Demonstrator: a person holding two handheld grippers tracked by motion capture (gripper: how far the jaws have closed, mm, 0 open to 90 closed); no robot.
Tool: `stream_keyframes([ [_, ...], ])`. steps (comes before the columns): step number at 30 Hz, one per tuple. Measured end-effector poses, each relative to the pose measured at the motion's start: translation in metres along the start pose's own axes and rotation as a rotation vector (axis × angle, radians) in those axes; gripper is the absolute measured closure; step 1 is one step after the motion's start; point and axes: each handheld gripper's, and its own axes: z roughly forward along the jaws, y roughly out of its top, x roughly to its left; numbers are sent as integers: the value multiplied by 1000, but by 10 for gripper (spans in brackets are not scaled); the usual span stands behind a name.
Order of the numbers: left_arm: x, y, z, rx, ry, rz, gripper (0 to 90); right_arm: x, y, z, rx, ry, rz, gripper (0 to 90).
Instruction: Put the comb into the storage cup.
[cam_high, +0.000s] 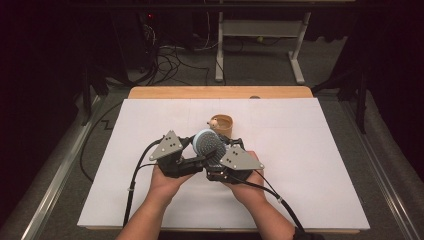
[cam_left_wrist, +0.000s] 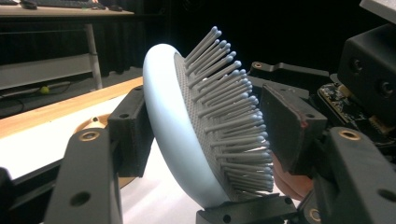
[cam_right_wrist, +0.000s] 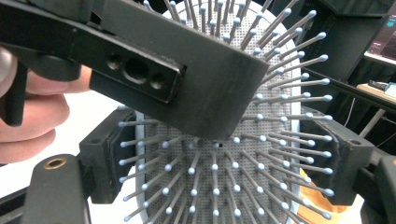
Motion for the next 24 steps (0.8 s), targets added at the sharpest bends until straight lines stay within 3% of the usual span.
stream_keyframes([
  [12, -2, 2, 0, 0, -4, -9, 477, 0, 0, -2, 3, -8, -5, 206],
  [24, -7, 3, 0, -11, 22, 15, 529, 1, 1, -3, -2, -30, -13, 206],
])
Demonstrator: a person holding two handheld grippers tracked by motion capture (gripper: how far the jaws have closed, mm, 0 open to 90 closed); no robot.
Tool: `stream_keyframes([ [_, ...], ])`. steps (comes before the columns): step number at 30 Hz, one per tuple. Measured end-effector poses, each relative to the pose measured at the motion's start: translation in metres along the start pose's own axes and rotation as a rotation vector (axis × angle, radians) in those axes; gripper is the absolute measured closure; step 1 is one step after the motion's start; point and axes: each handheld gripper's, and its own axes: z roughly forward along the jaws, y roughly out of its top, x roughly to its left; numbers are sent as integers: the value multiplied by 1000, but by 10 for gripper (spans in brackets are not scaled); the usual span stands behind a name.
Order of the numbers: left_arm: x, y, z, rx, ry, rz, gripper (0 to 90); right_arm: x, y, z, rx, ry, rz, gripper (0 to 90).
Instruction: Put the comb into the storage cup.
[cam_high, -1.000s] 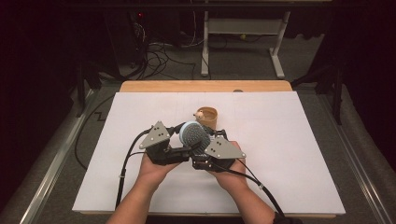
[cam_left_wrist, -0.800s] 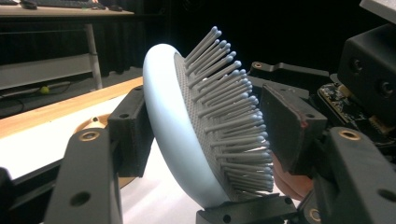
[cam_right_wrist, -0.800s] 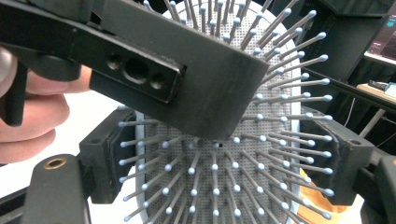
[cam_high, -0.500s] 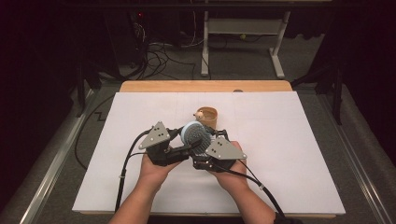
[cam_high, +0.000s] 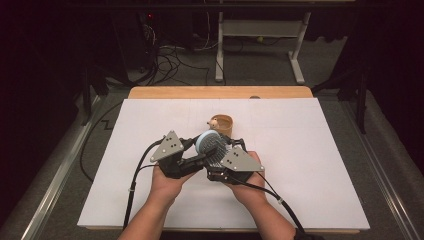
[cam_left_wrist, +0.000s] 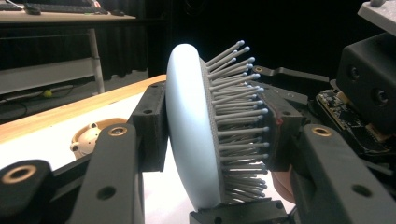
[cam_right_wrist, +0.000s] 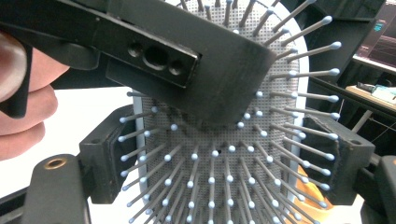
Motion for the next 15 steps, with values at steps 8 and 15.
stream_keyframes([
  [8, -2, 1, 1, 2, 15, 6, 545, 0, 0, 0, 2, -1, 6, 204],
  [15, -3, 1, 0, 1, 27, 9, 553, 0, 1, 1, 5, -1, 11, 202],
])
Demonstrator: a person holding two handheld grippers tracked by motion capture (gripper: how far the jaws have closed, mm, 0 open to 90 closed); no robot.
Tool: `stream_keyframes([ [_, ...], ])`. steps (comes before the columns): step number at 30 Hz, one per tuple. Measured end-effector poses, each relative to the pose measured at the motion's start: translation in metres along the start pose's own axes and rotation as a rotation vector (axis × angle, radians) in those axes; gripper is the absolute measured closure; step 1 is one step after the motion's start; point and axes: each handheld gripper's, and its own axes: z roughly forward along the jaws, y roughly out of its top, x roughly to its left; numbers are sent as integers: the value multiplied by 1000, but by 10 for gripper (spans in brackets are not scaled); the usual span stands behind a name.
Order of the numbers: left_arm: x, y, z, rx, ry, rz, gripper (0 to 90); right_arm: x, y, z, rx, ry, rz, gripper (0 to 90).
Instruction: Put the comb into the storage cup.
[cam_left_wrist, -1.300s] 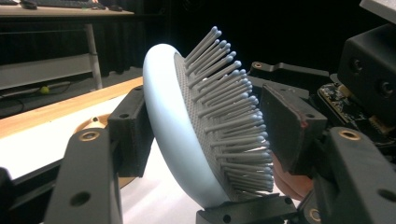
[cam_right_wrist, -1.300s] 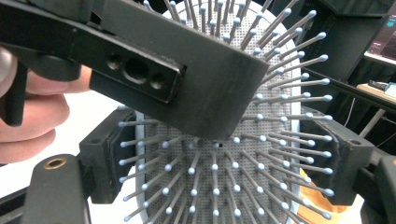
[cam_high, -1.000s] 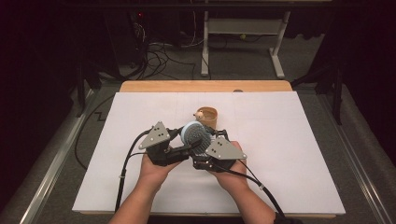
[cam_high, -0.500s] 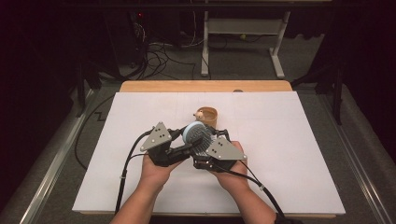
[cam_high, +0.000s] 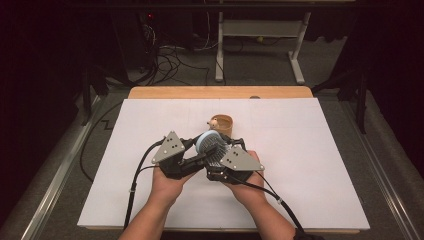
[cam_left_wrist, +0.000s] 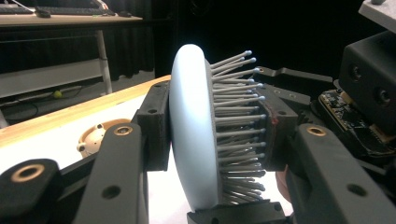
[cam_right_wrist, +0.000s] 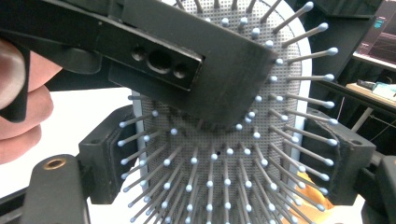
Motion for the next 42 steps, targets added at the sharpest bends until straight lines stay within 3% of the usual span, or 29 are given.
stream_keyframes([
  [10, 3, 0, -3, -14, 3, -3, 558, -1, 1, 2, 11, 19, 19, 171],
  [17, 5, 0, -4, -21, 14, 9, 558, -3, -3, 6, 54, 47, 61, 2],
  [29, 9, 1, -6, -34, 21, 41, 559, -6, -8, 1, 78, 69, 93, 1],
  [42, 17, -2, -14, -54, 44, 32, 558, -15, -19, -14, 91, 59, 111, 1],
])
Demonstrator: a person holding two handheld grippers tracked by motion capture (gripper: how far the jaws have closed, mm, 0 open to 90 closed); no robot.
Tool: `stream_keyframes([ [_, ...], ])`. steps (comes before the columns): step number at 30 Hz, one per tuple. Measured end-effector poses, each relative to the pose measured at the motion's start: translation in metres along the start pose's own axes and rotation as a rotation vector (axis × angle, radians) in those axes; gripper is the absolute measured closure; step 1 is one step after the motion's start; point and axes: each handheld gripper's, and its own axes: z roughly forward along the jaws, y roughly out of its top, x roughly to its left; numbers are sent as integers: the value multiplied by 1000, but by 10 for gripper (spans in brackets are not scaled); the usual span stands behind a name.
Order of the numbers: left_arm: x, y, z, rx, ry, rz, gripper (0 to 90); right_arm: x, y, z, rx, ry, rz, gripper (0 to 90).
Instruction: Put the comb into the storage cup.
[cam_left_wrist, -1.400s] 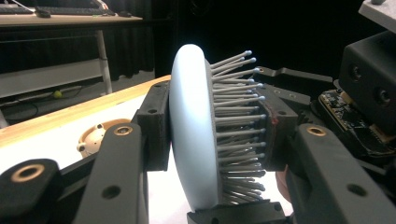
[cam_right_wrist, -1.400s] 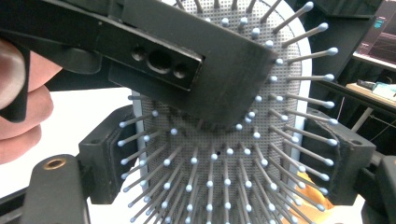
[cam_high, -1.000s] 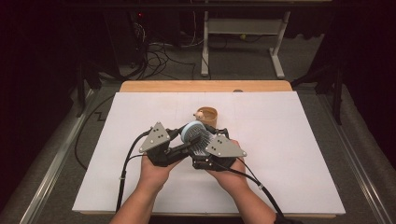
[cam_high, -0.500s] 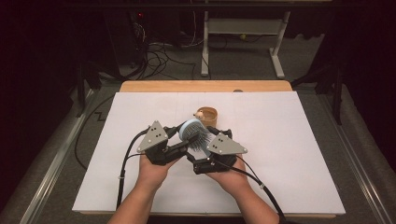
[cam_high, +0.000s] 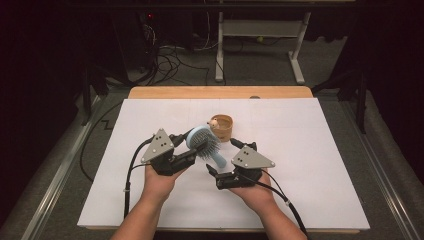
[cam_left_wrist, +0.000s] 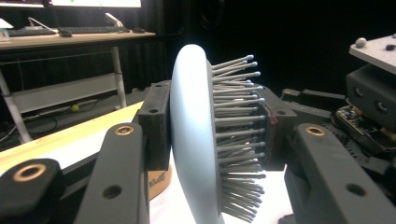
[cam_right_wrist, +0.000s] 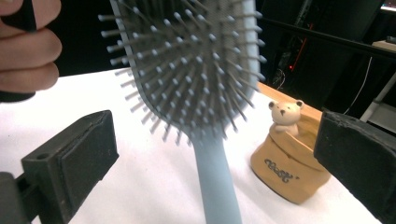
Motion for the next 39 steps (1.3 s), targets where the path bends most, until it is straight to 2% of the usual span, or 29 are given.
stream_keyframes([
  [14, 9, -2, -12, -16, 33, 5, 558, -15, -18, -18, 37, -17, 24, 1],
  [21, 11, -1, -17, -23, 39, 8, 558, -25, -29, -29, 53, -45, 36, 1],
  [34, 19, -2, -29, -29, 71, 11, 558, -44, -59, -48, 94, -90, 87, 1],
  [39, 22, -3, -35, -29, 87, 6, 558, -51, -69, -56, 99, -104, 128, 1],
])
